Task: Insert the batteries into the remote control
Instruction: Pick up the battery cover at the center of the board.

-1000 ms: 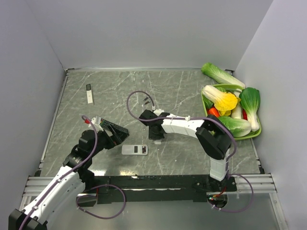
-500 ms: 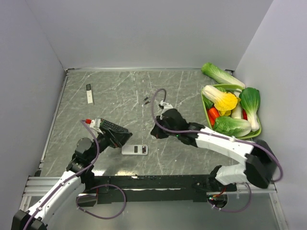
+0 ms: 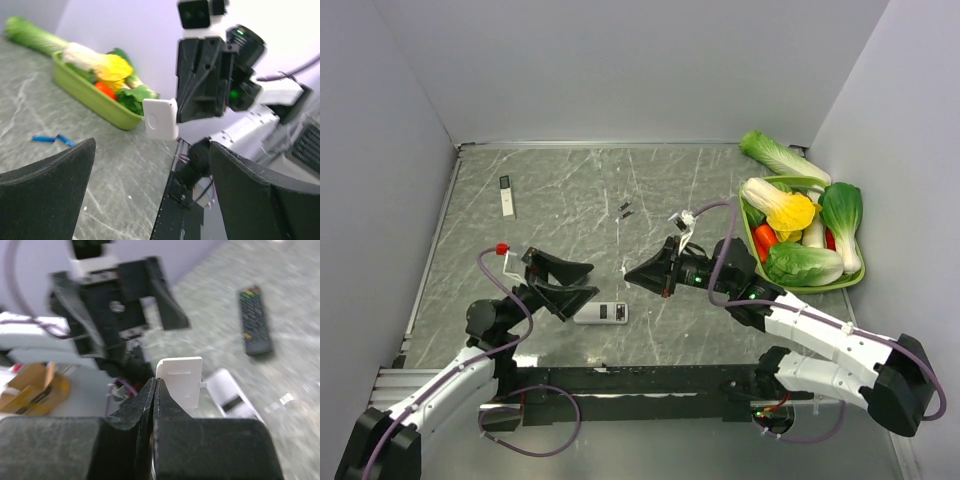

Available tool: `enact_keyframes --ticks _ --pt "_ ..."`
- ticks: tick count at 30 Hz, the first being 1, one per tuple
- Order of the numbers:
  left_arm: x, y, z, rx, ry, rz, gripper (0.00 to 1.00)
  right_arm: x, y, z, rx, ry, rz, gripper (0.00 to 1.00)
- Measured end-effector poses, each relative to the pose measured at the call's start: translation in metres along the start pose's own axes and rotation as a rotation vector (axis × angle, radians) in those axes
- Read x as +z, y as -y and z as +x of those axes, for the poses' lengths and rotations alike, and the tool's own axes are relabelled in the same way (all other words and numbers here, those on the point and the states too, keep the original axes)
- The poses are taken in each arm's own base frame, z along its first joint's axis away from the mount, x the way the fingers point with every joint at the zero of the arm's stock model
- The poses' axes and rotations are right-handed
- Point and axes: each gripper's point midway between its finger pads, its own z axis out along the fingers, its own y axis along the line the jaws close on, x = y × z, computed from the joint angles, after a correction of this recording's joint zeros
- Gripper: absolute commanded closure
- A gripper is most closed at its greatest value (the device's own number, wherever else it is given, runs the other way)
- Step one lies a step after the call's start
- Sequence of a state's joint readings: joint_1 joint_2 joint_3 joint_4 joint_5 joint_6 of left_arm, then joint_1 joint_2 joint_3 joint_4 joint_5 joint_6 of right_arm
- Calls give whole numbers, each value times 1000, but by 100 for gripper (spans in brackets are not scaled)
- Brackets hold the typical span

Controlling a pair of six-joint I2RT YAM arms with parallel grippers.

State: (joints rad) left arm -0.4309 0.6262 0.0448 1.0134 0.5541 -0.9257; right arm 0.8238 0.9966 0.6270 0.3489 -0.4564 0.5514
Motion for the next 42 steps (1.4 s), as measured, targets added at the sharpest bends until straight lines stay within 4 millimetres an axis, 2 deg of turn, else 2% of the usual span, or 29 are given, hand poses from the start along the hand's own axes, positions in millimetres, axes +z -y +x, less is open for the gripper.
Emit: enact_keyframes --ticks 10,18,23,28,32,40,42 --pt "-2 59 1 123 -82 296 1 -29 -79 -15 -196 -13 -387 100" --pt "16 114 -8 255 -160 541 0 -47 -117 -23 -294 -44 -589 100" --pt "29 127 -13 319 -199 617 4 -51 -126 -18 -313 -79 -670 100" --pt "39 120 -3 297 -271 637 14 -55 -130 -13 -320 -107 -720 100" --pt "42 121 9 269 -340 680 21 -57 -135 -16 -339 -107 -749 100" --pt "39 141 20 266 -419 787 36 -58 -137 -16 -349 -117 -774 100" --pt "39 142 23 267 -433 797 42 -58 -137 -15 -347 -121 -779 100"
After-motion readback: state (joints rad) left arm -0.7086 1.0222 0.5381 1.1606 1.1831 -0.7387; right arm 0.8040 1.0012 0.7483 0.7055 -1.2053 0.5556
